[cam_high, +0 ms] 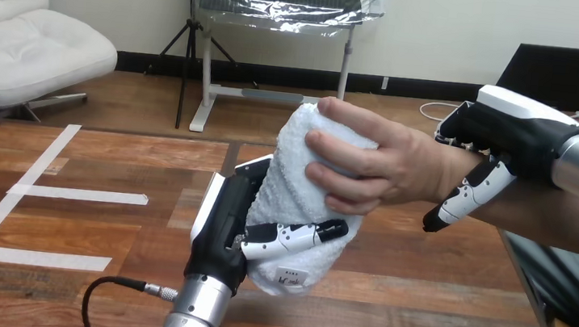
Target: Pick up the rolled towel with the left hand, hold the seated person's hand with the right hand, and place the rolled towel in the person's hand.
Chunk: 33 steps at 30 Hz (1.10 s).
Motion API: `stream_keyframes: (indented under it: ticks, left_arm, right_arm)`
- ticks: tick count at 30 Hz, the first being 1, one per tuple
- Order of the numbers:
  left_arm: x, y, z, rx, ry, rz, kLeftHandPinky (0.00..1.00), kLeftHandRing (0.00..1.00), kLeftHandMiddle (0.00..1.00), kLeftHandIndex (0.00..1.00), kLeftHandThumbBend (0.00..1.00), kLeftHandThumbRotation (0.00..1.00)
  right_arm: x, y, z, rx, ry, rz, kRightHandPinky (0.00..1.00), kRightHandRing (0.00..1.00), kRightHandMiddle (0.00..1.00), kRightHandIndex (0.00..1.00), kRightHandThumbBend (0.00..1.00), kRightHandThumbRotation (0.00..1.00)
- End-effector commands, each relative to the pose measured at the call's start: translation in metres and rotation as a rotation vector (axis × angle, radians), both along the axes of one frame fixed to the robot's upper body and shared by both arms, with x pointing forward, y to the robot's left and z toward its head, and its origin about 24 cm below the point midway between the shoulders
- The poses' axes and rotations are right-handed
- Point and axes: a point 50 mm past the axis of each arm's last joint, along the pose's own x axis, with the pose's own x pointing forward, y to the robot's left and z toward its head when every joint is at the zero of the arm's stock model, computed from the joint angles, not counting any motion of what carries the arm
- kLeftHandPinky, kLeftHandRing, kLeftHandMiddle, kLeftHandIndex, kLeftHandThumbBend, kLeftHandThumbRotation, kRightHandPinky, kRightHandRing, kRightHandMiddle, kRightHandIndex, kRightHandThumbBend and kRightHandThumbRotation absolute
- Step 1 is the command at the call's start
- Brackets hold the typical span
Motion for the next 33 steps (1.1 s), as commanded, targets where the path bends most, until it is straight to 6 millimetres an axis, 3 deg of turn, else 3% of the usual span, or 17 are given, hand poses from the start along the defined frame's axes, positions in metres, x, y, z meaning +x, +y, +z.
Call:
stream_keyframes:
  ticks: [1, 5, 8, 10, 14, 19, 28, 33]
  left_arm:
    - [0.012, -0.072, 0.049, -0.163, -0.14, -0.152, 0.29, 0.36, 0.4, 0.42, 0.63, 0.0]
    - [0.013, -0.069, 0.047, -0.151, -0.132, -0.158, 0.31, 0.38, 0.42, 0.43, 0.64, 0.0]
    - [0.013, -0.066, 0.046, -0.136, -0.127, -0.164, 0.34, 0.41, 0.47, 0.47, 0.67, 0.07]
    - [0.013, -0.065, 0.046, -0.127, -0.125, -0.164, 0.38, 0.46, 0.52, 0.54, 0.73, 0.21]
    - [0.013, -0.061, 0.044, -0.109, -0.11, -0.154, 0.44, 0.55, 0.61, 0.63, 0.81, 0.39]
    - [0.013, -0.057, 0.044, -0.092, -0.108, -0.136, 0.63, 0.71, 0.75, 0.77, 0.92, 0.66]
    - [0.015, -0.047, 0.043, -0.049, -0.093, -0.11, 0.88, 0.89, 0.89, 0.91, 0.94, 0.92]
    - [0.015, -0.041, 0.043, -0.041, -0.084, -0.097, 0.96, 0.95, 0.92, 0.94, 0.95, 0.97]
  right_arm:
    - [0.007, 0.009, 0.028, 0.011, -0.116, 0.009, 0.24, 0.34, 0.42, 0.41, 0.94, 0.11]
    - [0.006, 0.008, 0.028, 0.013, -0.112, 0.009, 0.24, 0.33, 0.41, 0.42, 0.94, 0.12]
    - [0.005, 0.008, 0.027, 0.012, -0.106, 0.012, 0.24, 0.33, 0.41, 0.42, 0.95, 0.12]
    - [0.005, 0.007, 0.027, 0.01, -0.104, 0.015, 0.24, 0.33, 0.41, 0.42, 0.95, 0.13]
    - [0.004, 0.006, 0.027, 0.001, -0.09, 0.026, 0.26, 0.35, 0.43, 0.45, 0.96, 0.14]
    - [0.002, 0.004, 0.027, -0.005, -0.058, 0.037, 0.32, 0.42, 0.5, 0.52, 0.99, 0.21]
    - [-0.001, -0.001, 0.026, 0.026, 0.007, 0.045, 0.46, 0.59, 0.65, 0.67, 1.0, 0.36]
    - [-0.003, -0.004, 0.025, 0.038, 0.026, 0.048, 0.54, 0.67, 0.71, 0.73, 1.0, 0.44]
